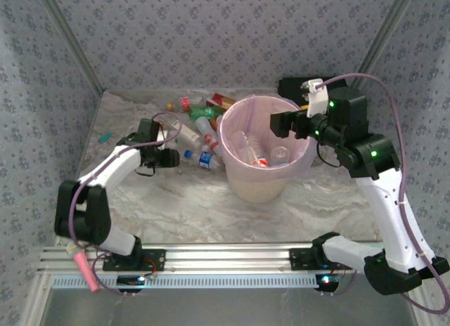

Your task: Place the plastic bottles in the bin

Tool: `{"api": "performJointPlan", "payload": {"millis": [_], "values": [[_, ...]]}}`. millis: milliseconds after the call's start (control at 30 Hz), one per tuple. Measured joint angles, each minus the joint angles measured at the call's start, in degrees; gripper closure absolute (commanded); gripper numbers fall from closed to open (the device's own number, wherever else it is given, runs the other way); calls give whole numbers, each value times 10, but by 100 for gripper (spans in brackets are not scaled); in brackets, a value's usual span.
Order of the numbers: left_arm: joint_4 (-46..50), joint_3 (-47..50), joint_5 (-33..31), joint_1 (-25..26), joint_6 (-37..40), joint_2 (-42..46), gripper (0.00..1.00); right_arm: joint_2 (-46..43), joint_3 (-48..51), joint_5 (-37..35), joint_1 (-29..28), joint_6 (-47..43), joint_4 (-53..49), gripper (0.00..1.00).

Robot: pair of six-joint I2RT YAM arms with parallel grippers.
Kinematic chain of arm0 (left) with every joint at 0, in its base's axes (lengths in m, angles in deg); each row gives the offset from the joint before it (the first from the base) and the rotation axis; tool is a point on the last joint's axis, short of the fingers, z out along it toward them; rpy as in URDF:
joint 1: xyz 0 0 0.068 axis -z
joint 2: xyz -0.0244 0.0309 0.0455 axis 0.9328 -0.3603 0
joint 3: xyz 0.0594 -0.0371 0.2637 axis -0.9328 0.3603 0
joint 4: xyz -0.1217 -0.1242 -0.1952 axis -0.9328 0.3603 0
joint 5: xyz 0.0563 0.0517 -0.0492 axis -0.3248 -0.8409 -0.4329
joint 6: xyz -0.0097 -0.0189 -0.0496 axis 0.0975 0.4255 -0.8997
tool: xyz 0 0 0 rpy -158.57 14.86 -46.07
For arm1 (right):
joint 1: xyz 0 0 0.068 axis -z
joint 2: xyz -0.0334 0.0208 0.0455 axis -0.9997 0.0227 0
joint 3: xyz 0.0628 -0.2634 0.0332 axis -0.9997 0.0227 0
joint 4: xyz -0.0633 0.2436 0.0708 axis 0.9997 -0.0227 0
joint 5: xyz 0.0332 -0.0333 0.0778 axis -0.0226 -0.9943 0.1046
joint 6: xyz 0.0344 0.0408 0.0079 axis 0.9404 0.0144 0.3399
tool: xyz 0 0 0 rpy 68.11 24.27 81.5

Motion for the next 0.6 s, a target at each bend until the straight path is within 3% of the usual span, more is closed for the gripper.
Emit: {"api": "performJointPlan", "payload": {"millis": [300, 600], "values": [[-71, -8, 103, 39, -29, 202, 61, 94, -78, 24, -83, 33, 39, 5], [-188, 33, 145, 119, -46, 259, 65, 207, -146, 76, -143, 69, 79, 10]]}}
